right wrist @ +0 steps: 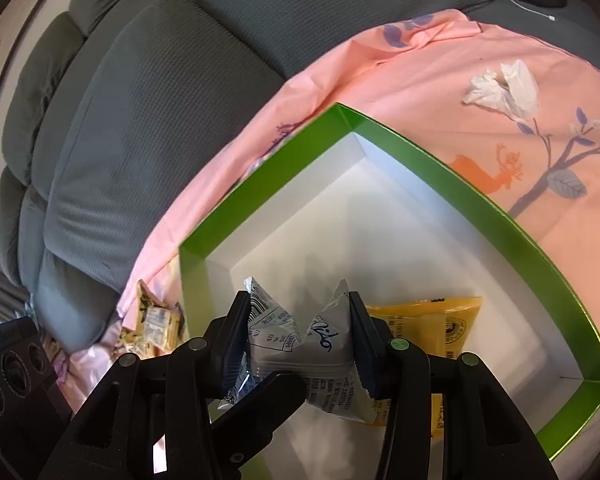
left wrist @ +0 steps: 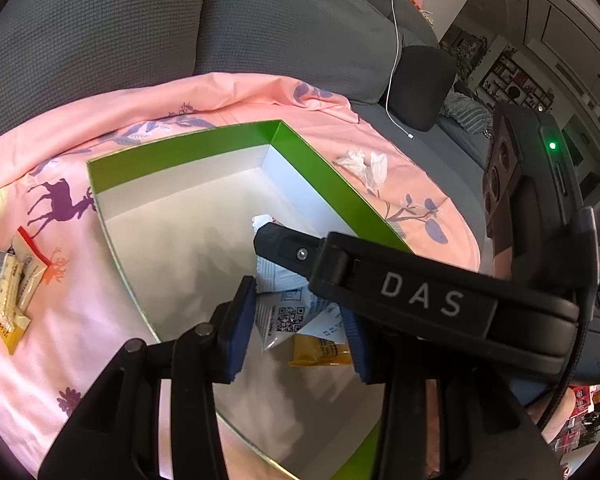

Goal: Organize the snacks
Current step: 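Carry the white packet into the green box and open the right gripper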

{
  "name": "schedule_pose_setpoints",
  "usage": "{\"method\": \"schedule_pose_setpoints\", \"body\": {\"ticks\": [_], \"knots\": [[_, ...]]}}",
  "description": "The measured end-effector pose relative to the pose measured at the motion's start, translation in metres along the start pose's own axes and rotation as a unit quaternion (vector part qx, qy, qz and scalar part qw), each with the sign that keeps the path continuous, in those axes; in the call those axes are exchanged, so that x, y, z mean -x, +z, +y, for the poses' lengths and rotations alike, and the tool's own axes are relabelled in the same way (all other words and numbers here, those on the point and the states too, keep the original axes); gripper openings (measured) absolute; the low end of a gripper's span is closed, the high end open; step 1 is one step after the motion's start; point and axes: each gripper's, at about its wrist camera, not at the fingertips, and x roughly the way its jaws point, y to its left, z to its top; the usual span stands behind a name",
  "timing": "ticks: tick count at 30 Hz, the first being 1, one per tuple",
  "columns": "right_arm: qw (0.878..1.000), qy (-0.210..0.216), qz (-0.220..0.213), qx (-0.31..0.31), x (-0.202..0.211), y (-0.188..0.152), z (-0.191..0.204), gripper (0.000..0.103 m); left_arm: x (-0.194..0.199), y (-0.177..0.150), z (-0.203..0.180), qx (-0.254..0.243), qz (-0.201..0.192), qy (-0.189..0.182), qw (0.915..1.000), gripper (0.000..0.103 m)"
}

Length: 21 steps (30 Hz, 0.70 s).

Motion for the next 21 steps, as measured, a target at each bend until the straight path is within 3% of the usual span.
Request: {"method": "schedule_pose_setpoints", "body": {"ticks": [14, 19, 21], "knots": [[0.999, -0.021, 0.014, -0.021, -0.005, 0.000, -0.008, 0.050, -0.007, -0.002, -0.005, -0.005, 0.020, 0.014, 0.9997, 0.043], [0.999, -0.038, -0.006, -0.025, 0.000, 0.002, -0.009, 0.057, -0.006, -0.002, -0.005, -0.005, 0.024, 0.020, 0.9995, 0.042], [0.998, -0.054, -0.019, -0.026, 0.005, 0.002, -0.010, 0.069, 0.001, -0.004, -0.006, -0.015, 0.013, 0.030, 0.9993, 0.042]]}}
